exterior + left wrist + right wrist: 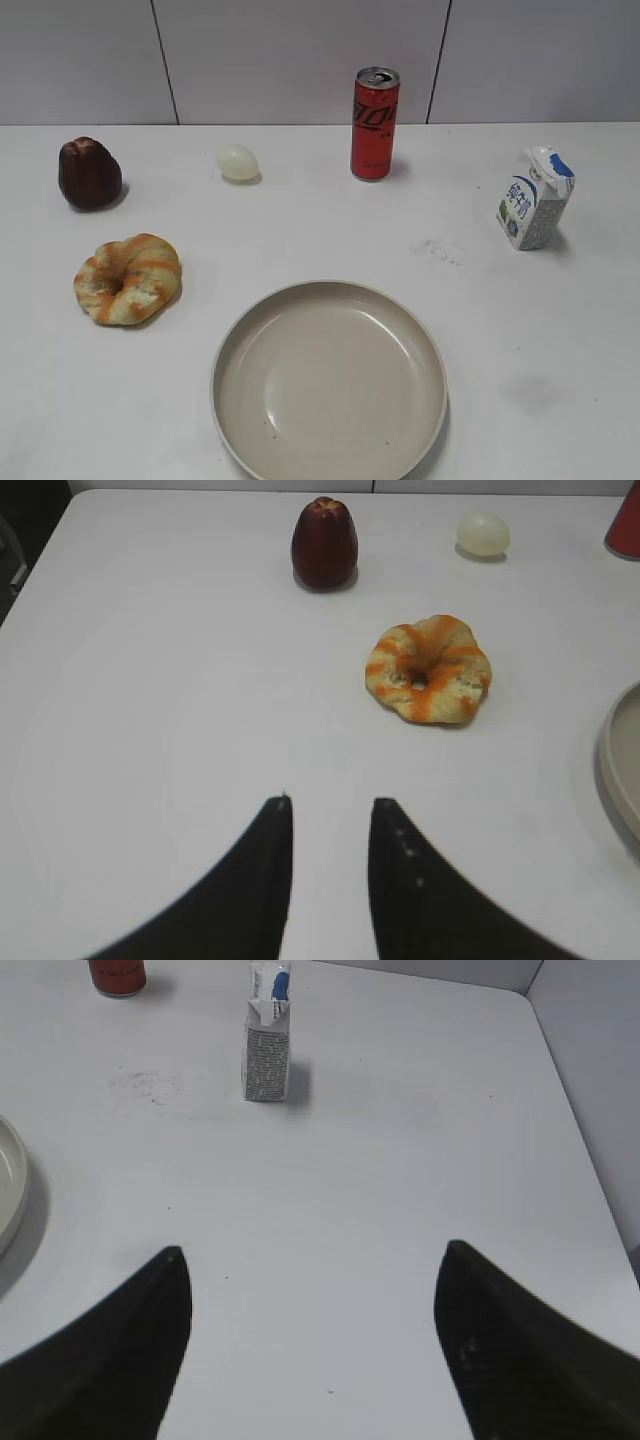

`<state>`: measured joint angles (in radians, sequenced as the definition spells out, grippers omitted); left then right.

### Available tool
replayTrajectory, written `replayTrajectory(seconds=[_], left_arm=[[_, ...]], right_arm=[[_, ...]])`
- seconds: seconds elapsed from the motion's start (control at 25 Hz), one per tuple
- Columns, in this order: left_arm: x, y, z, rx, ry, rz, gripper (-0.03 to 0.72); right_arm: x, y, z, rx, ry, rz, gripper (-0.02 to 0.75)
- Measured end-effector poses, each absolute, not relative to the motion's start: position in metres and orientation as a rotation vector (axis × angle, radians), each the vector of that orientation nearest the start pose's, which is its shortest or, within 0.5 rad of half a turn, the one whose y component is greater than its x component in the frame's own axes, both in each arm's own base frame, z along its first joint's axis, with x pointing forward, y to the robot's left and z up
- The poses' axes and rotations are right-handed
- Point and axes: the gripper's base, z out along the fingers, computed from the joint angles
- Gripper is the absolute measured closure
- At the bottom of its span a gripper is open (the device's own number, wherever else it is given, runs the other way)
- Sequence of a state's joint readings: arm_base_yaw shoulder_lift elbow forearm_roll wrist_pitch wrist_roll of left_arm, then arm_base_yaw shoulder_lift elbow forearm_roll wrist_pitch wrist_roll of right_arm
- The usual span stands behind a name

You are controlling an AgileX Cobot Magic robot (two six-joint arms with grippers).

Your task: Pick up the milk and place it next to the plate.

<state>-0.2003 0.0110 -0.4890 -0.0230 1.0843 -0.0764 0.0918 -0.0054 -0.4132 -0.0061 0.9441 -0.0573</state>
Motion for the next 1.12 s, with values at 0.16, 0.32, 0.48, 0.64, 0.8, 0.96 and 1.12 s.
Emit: replayTrajectory(seconds=[0.16,0.32,0.48,0.64,0.8,0.96,1.12], left_arm=[[-0.0033,-0.0012,0.2724,0.131,2.091,-0.195,0.479],[-0.0033,-0.0012,0.2724,0.131,2.091,-0.195,0.479],[-0.0033,-0.0012,0.2724,0.131,2.091,-0.195,0.479],[-0.0033,-0.0012,0.2724,0.131,2.091,-0.195,0.479],[-0.0033,-0.0012,0.2724,0.131,2.091,-0.195,0.479],[-0.0033,-0.0012,0.2724,0.131,2.091,-0.195,0.479],[-0.0033,-0.0012,0.2724,0.131,2.091,-0.195,0.479]], right_arm=[[0.0085,0.0003,0.2621,-0.15,2.004,0.015,0.164],[0.0085,0.0003,0.2621,-0.15,2.004,0.015,0.164],[0.0085,0.0003,0.2621,-0.15,2.004,0.015,0.164],[0.0085,0.0003,0.2621,-0.15,2.004,0.015,0.164],[0.0085,0.0003,0.2621,-0.15,2.004,0.015,0.164],[0.0085,0.0003,0.2621,-0.15,2.004,0.015,0.164],[0.0085,0.0003,0.2621,-0.15,2.004,0.015,0.164]])
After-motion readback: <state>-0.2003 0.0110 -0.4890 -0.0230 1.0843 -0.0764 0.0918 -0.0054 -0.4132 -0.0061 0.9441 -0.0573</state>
